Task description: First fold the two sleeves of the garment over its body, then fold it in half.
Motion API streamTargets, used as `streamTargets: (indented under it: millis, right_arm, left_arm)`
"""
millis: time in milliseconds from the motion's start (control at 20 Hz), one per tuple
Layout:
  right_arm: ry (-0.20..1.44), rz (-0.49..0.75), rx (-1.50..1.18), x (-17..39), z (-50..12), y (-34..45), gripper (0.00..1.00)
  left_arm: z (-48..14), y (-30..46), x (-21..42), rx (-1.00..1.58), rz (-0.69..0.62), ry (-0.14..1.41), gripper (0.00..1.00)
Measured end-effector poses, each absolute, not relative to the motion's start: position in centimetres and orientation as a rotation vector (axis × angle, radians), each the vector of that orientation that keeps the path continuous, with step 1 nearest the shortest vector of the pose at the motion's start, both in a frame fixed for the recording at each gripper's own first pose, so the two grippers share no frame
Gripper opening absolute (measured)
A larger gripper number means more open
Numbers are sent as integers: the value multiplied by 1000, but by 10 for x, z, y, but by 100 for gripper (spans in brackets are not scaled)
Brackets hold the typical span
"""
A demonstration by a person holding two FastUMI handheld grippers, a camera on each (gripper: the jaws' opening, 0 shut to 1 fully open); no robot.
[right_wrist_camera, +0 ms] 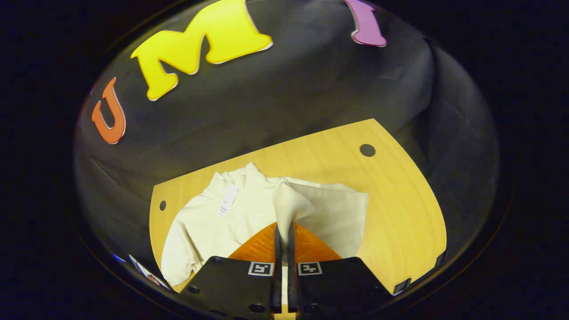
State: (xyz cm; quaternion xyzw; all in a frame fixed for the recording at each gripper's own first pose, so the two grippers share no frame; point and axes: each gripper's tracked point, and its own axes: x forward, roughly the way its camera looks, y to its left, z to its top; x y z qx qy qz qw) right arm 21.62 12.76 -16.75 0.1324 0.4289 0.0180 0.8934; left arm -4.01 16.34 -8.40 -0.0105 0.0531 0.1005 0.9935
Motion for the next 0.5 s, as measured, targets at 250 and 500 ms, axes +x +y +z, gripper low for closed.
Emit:
streamTargets:
  millis: [250,500]
  right_arm:
    - [906,161,203,222,-178,250,5]
    - [957,311,161,211,-204,370,5]
  left_arm:
    - [-106,191,-38,-30,199,144,100]
    - [-129,224,-40,-21,223,195,100]
